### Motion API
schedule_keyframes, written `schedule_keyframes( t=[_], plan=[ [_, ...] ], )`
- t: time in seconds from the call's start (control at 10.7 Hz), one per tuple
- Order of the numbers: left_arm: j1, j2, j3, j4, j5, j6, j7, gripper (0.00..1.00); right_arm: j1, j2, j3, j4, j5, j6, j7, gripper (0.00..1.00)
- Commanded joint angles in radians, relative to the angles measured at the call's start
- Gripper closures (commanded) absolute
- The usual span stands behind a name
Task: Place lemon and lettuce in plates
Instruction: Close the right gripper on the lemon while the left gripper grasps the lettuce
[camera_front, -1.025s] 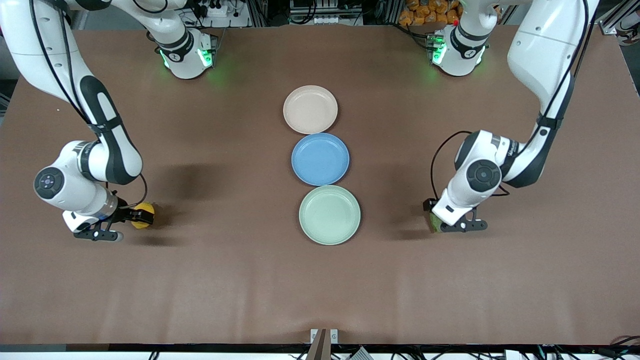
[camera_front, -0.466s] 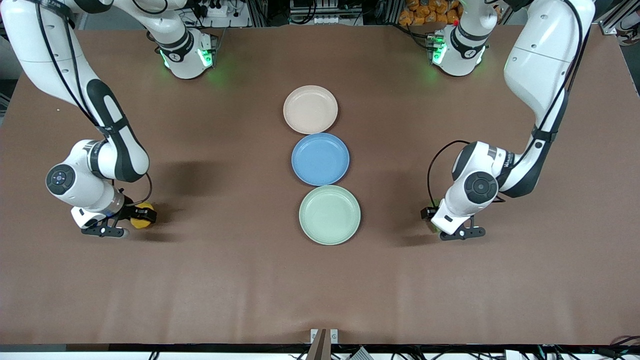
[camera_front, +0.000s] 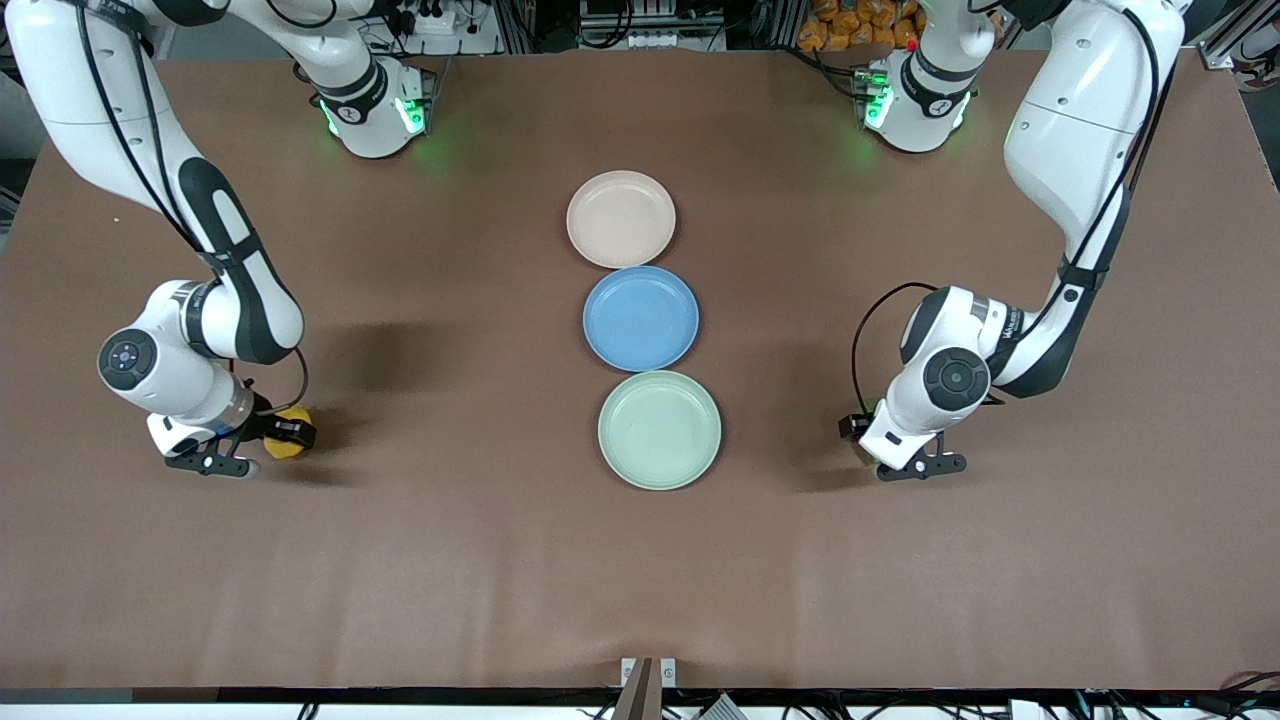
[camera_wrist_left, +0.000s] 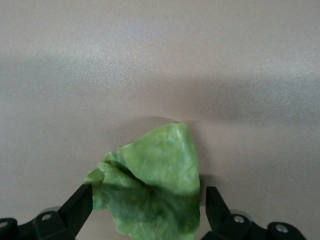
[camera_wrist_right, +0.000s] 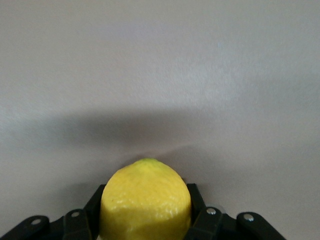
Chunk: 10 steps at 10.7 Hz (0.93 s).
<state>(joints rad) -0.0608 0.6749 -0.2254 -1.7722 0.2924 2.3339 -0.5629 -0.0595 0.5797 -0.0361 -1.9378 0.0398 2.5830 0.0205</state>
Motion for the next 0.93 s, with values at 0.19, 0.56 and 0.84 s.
schedule_keyframes(
  t=[0.19, 0.56, 0.84],
  plan=[
    [-0.028, 0.025, 0.000, 0.020, 0.008, -0.007, -0.161, 1.00, 0.047, -0.179, 0.001, 0.002, 0.006, -0.246, 0.019, 1.00],
    [-0.053, 0.009, -0.012, 0.055, 0.001, -0.007, -0.253, 1.00, 0.128, -0.316, 0.002, -0.021, 0.008, -0.466, 0.064, 1.00],
    [-0.062, -0.011, -0.063, 0.072, -0.015, -0.008, -0.303, 1.00, 0.271, -0.385, 0.010, -0.064, 0.012, -0.509, 0.097, 1.00]
  ],
)
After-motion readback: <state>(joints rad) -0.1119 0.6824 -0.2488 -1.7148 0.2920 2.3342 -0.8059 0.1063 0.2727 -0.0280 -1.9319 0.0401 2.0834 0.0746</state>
